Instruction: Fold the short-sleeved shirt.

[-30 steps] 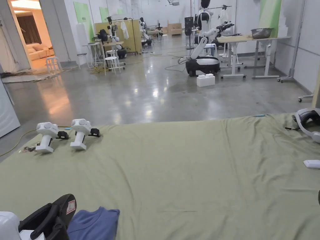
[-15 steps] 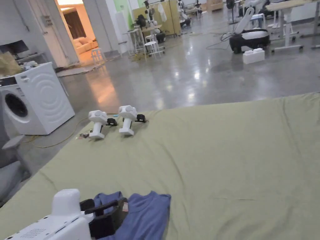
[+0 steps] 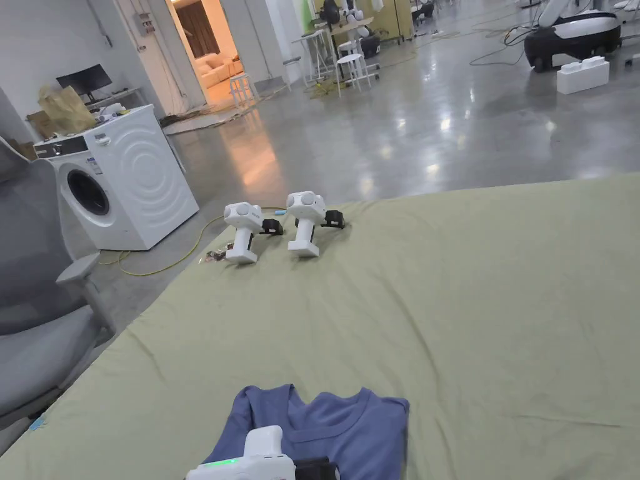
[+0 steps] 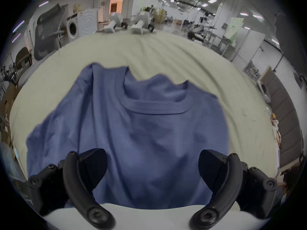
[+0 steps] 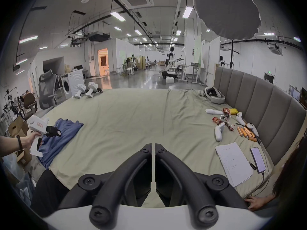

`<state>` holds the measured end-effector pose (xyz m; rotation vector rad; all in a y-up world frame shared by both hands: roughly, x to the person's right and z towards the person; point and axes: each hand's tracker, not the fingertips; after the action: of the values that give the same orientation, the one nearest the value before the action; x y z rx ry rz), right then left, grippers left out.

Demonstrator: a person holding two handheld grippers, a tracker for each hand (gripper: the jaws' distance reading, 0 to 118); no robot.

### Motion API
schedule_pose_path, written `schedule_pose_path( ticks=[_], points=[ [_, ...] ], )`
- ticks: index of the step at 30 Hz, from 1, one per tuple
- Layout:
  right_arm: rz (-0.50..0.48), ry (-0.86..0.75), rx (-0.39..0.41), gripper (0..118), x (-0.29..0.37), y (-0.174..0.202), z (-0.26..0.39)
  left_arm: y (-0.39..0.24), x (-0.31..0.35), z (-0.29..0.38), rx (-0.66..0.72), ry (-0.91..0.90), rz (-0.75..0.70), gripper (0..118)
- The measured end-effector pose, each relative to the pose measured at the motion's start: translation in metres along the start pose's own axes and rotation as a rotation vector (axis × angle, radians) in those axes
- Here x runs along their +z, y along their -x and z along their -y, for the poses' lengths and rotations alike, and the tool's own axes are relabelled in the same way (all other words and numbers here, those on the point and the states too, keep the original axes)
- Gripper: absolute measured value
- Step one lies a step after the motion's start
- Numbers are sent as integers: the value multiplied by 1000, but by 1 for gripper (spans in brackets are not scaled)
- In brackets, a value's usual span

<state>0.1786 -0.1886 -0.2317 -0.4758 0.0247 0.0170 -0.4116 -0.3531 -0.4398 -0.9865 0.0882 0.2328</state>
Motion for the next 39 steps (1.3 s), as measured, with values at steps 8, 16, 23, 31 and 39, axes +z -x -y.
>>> schedule_pose_path(
  ticks=[8,16,23,31,39],
  points=[
    [-8,68,-35,5,-16,0,15,-17,-2,-7,-102,31,-102,25],
    [-34,43,2,5,7,-4,19,1,40,-32,78,-134,3,4],
    [-20,36,-3,5,28,-21,28,-43,138,-121,72,-365,184,4],
    [53,12,-83,5,57,-44,37,-241,135,-164,-289,-374,366,4],
    [146,25,-173,5,88,-70,62,-449,48,20,-550,-33,689,4]
  ],
)
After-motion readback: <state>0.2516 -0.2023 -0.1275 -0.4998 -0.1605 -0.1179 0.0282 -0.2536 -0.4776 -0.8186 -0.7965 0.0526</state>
